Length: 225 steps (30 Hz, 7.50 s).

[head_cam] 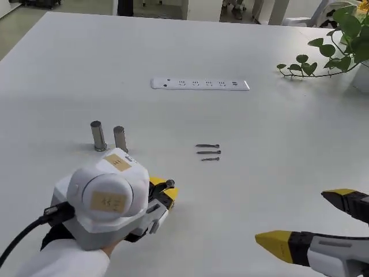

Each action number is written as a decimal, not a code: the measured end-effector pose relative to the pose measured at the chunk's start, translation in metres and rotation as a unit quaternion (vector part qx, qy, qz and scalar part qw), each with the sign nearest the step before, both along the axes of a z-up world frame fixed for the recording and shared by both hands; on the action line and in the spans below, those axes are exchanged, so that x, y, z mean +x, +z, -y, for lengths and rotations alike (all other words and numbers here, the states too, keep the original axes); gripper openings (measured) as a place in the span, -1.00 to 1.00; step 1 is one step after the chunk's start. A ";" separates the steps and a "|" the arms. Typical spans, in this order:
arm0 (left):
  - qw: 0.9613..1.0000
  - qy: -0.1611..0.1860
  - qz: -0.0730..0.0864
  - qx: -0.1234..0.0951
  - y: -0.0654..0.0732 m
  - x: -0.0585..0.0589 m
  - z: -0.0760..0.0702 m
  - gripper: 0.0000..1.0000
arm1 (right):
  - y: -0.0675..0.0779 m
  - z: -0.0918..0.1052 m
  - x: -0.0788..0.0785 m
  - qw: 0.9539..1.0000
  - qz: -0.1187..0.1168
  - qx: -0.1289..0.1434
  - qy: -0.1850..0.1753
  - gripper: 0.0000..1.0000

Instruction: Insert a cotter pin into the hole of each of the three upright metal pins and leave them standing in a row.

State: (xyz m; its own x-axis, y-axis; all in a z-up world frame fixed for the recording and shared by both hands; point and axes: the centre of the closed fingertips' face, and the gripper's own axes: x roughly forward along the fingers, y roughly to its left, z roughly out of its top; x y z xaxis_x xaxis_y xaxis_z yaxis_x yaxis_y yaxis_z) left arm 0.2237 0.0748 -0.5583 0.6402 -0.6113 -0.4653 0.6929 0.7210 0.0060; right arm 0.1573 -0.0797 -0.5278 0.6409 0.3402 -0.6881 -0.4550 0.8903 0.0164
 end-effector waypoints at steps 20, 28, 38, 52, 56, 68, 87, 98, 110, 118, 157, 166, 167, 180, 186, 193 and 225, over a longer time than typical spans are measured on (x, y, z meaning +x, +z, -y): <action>1.000 -0.008 0.008 0.002 -0.006 -0.005 0.005 -0.88 | 0.001 0.007 -0.002 1.000 0.003 0.001 -0.013 0.71; 1.000 -0.012 0.007 -0.019 0.012 -0.002 0.004 -0.33 | 0.002 0.006 -0.003 1.000 0.003 0.002 -0.010 0.71; 0.993 -0.115 -0.014 -0.003 0.021 -0.033 -0.001 0.67 | 0.002 0.007 -0.004 1.000 0.001 0.002 -0.009 0.71; 0.991 -0.126 -0.046 -0.020 0.025 -0.074 -0.028 0.98 | 0.001 0.010 -0.006 1.000 -0.004 -0.002 -0.011 0.71; 0.992 -0.109 -0.049 -0.038 0.028 -0.073 -0.030 0.98 | 0.001 0.010 -0.002 1.000 -0.005 -0.010 0.000 0.71; 0.993 -0.092 -0.054 -0.059 0.031 -0.076 -0.033 0.98 | 0.013 0.006 0.043 0.994 0.009 -0.044 0.095 0.70; 0.992 -0.058 -0.055 -0.098 0.040 -0.068 -0.046 0.95 | -0.022 -0.007 0.092 0.952 -0.059 -0.128 0.273 0.42; 0.992 -0.038 -0.073 -0.101 0.032 -0.070 -0.059 0.91 | -0.045 -0.024 0.114 0.924 -0.071 -0.151 0.345 -0.08; 0.991 -0.027 -0.078 -0.106 0.032 -0.071 -0.058 0.92 | -0.070 -0.060 0.124 0.886 -0.071 -0.171 0.425 -0.46; 0.989 -0.032 -0.088 -0.113 0.030 -0.077 -0.053 0.89 | -0.070 -0.071 0.146 0.890 -0.056 -0.177 0.416 -0.66; 0.989 -0.018 -0.086 -0.119 0.030 -0.073 -0.061 0.84 | -0.085 -0.071 0.159 0.868 -0.079 -0.224 0.437 -1.00; 0.988 -0.014 -0.092 -0.127 0.030 -0.070 -0.062 0.78 | -0.084 -0.074 0.157 0.862 -0.073 -0.227 0.448 -1.00; 0.988 -0.016 -0.090 -0.126 0.031 -0.070 -0.062 0.78 | -0.084 -0.075 0.157 0.863 -0.072 -0.224 0.447 -1.00; 0.988 -0.023 -0.090 -0.127 0.033 -0.071 -0.060 0.71 | -0.062 -0.080 0.153 0.873 -0.033 -0.208 0.441 -1.00; 0.986 -0.030 -0.087 -0.140 0.039 -0.071 -0.057 0.64 | -0.029 -0.092 0.143 0.873 0.021 -0.201 0.445 -1.00; 0.985 -0.045 -0.081 -0.148 0.052 -0.061 -0.051 0.52 | -0.004 -0.097 0.133 0.872 0.067 -0.196 0.444 -1.00; 0.947 -0.127 -0.139 -0.262 0.105 -0.011 0.036 -0.41 | 0.054 -0.088 0.061 0.862 0.208 -0.222 0.406 -1.00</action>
